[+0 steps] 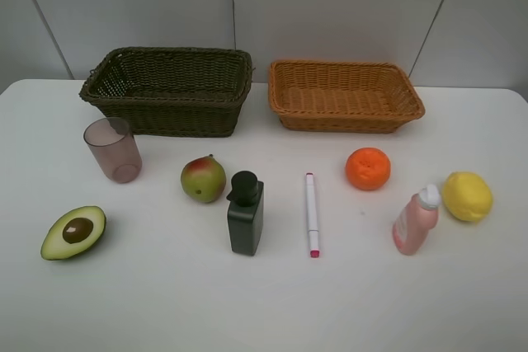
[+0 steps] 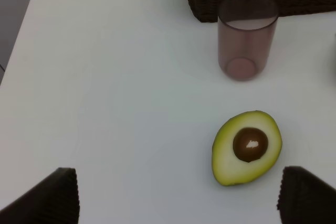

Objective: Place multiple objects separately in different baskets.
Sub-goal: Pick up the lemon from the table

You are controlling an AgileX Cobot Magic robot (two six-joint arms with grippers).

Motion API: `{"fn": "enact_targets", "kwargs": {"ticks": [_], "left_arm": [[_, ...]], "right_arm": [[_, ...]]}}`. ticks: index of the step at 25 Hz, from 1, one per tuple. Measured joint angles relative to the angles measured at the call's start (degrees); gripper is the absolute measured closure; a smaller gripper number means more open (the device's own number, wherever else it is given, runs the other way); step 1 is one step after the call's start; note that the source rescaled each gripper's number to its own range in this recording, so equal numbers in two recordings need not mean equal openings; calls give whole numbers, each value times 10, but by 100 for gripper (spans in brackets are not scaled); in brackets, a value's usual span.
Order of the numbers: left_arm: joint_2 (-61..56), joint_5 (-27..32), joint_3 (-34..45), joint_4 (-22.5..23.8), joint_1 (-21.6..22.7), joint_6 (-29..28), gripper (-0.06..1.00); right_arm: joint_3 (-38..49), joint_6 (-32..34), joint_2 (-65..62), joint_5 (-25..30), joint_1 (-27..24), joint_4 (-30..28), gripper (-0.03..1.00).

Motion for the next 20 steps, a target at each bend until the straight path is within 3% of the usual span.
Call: {"fn": "enact_targets", "kwargs": {"ticks": [20], "left_arm": [[0,0,0,13,0,0,-6]], "right_arm": [[0,2,0,0,0,0,-3]]}}
